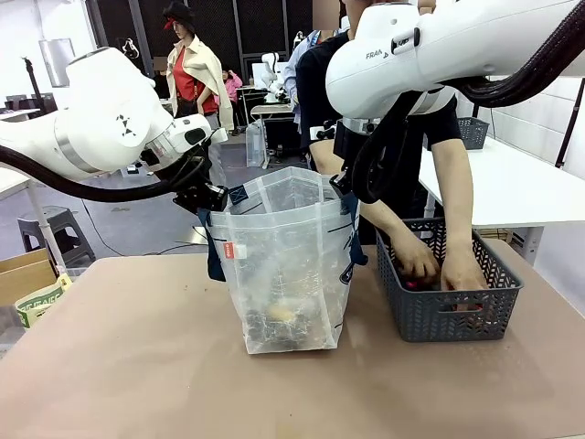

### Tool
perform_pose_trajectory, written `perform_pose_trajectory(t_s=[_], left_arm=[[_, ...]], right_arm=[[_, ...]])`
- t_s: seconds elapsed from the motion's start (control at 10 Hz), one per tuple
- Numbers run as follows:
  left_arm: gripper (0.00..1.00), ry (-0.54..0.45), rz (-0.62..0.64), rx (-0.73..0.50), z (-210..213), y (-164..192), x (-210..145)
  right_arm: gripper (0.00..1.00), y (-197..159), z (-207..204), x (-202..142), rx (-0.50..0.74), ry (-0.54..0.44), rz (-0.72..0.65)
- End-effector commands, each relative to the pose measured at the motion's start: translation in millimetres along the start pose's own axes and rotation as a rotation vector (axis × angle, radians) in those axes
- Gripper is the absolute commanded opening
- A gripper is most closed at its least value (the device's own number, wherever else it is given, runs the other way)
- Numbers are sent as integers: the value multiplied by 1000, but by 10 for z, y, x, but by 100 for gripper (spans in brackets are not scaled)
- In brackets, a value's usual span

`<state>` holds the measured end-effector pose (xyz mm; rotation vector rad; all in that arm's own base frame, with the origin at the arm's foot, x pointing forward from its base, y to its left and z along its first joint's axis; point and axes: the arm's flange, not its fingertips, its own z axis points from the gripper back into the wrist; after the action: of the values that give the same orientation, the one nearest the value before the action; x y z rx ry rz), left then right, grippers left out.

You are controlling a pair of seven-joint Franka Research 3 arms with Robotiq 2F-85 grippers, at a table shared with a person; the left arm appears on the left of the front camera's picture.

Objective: Transfer purchased items from the store into the shopping bag.
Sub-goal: Move the Reusable shopping bag to the right side of the table.

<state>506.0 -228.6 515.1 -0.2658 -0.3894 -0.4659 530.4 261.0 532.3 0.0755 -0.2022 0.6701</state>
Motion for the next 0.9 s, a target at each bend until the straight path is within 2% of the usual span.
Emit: perform_pose_trajectory(t_s=[0.0,0.8], left_arm=[[0,-6,2,2,17,17,9],[0,-6,2,2,17,17,9]], right_arm=[[0,-14,3,-10,-3,0,-1],[0,-14,3,-10,-3,0,-1]])
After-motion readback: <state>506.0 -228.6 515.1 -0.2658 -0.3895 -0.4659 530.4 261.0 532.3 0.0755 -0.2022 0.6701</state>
